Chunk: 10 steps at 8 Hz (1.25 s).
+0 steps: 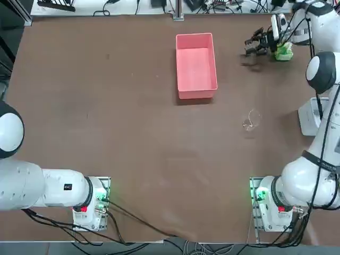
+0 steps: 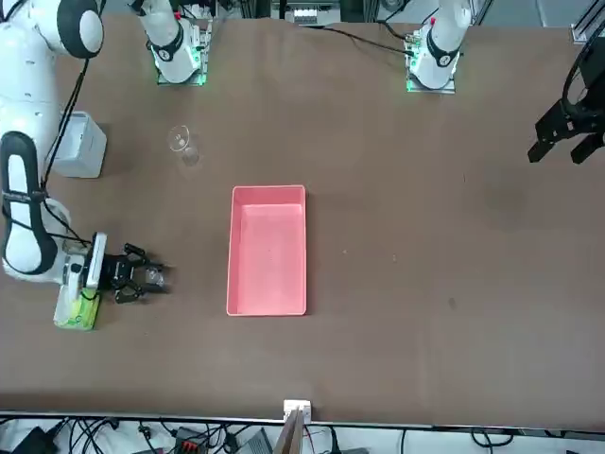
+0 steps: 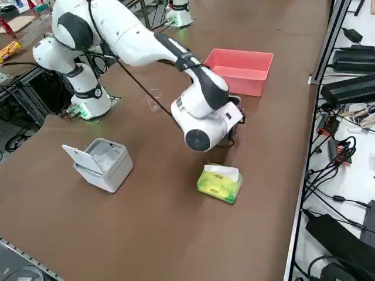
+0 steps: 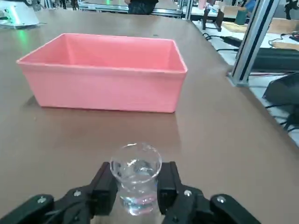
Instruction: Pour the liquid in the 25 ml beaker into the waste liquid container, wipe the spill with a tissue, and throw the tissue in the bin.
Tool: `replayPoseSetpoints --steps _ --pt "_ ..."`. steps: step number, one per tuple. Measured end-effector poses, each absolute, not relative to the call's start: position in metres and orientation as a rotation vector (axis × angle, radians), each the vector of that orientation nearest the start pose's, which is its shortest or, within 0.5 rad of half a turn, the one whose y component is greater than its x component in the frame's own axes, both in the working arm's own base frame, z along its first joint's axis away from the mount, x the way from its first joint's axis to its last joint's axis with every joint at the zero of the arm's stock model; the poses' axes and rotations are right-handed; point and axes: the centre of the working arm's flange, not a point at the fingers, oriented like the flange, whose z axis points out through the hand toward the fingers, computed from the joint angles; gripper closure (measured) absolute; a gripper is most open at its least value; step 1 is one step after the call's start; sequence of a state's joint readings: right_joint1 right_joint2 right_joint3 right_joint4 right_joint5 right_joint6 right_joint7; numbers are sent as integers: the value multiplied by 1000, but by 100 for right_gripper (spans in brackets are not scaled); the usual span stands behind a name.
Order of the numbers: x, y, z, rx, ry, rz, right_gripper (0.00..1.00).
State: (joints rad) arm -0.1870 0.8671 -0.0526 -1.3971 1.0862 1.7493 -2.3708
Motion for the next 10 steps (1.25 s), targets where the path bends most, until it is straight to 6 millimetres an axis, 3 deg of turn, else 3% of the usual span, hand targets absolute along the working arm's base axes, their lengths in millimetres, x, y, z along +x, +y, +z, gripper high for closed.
replayPoseSetpoints --steps 3,6,10 --pt "712 -45 239 -1629 -1714 -928 53" --pt "719 -8 272 -1716 -1766 -824 53" --pt "721 86 310 -1886 -1832 -636 53"
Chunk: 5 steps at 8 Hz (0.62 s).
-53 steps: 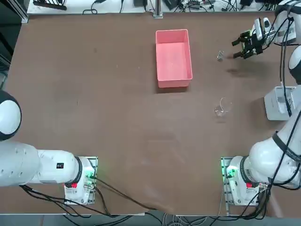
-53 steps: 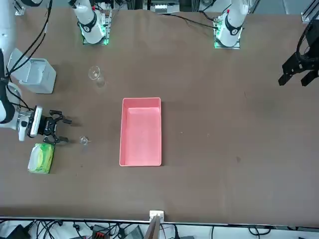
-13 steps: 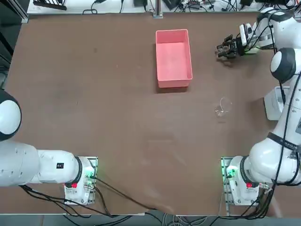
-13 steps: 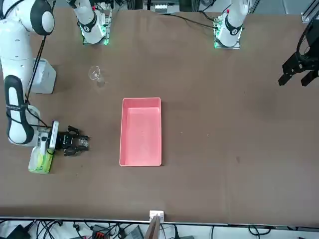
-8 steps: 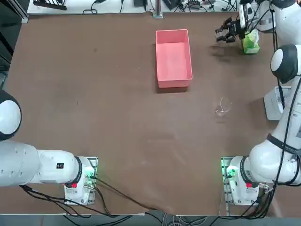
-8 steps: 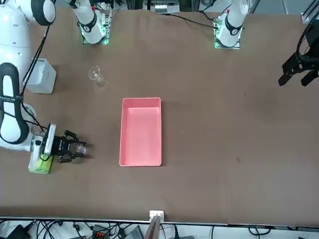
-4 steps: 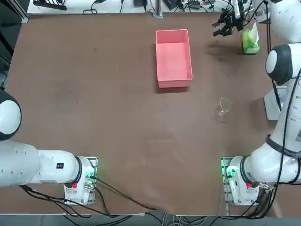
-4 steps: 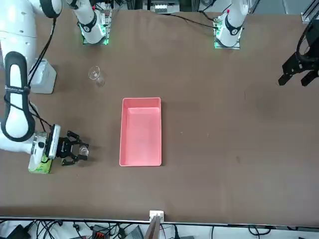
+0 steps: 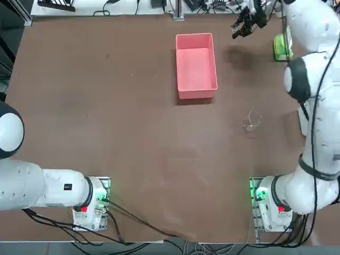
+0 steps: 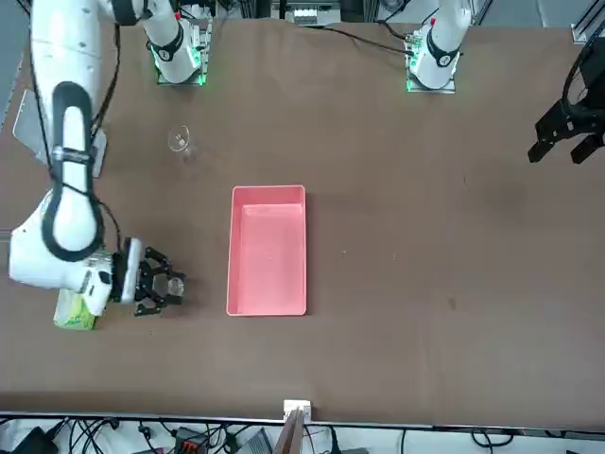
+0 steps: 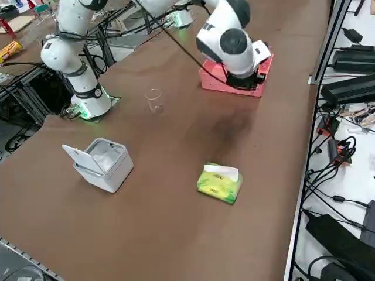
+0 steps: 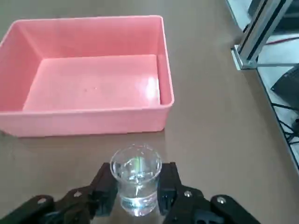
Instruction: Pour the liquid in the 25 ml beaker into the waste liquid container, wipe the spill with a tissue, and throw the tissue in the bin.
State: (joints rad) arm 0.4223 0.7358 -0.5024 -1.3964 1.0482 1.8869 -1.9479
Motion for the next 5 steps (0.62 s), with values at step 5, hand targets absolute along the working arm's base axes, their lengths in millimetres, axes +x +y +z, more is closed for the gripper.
replayPoseSetpoints --steps 5 --pt "708 179 321 -2084 -1820 -453 53"
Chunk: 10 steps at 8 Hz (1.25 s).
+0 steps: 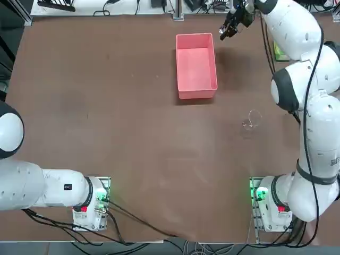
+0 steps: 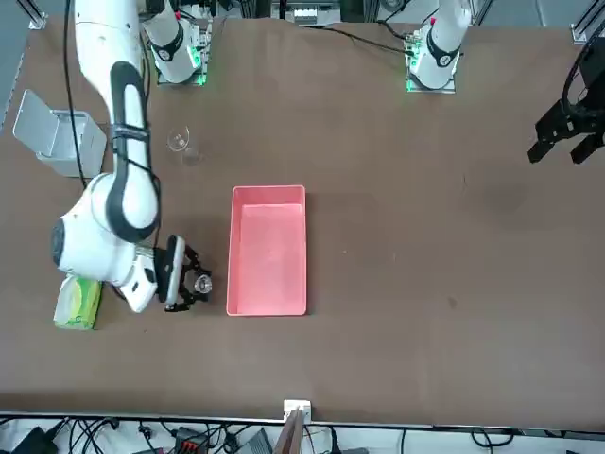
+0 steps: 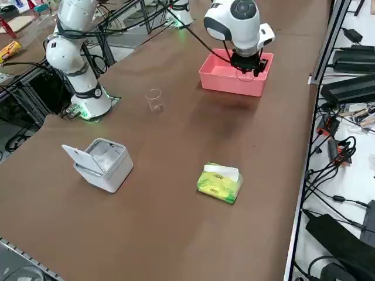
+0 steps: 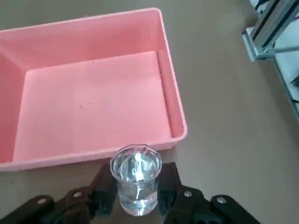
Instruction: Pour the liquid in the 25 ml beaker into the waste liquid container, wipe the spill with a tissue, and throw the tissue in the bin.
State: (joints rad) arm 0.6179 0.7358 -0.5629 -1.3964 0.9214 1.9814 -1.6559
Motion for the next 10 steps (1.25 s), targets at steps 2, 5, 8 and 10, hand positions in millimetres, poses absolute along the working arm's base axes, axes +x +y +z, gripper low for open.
replayPoseSetpoints --steps 2,5,8,10 --pt "697 216 321 -2170 -1837 -351 53" --pt "684 269 327 -2288 -1871 -279 53" --pt "674 304 340 -2403 -1906 -209 53" --pt "665 322 344 -2483 -1940 -121 53"
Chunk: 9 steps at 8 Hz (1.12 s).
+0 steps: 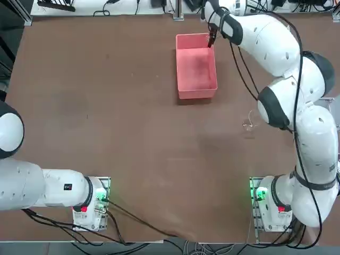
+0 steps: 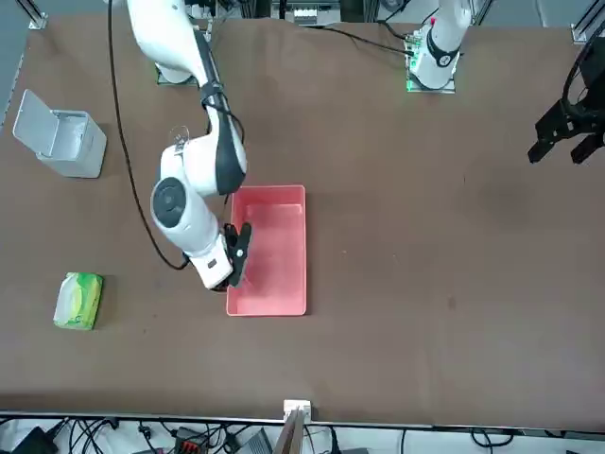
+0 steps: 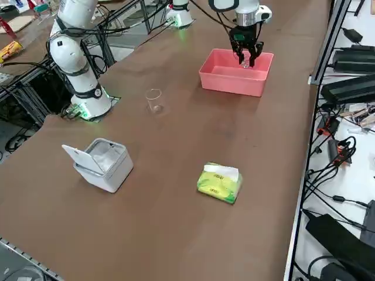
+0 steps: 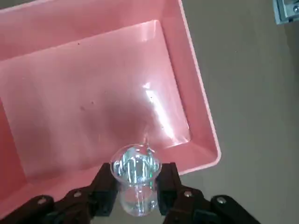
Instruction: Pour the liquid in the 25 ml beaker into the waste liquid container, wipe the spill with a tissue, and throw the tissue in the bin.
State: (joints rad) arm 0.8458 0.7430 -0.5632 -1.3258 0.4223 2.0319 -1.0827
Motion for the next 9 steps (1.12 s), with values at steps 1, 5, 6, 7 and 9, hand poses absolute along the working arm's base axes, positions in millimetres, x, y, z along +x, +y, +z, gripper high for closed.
replayPoseSetpoints --steps 1,5,6,7,9 --pt "661 331 349 -2519 -1957 -58 53" --pt "651 366 353 -2589 -2040 48 53" --pt "648 371 350 -2598 -2076 69 53" --pt "647 373 347 -2612 -2104 89 53" --pt "652 363 344 -2642 -2133 130 53"
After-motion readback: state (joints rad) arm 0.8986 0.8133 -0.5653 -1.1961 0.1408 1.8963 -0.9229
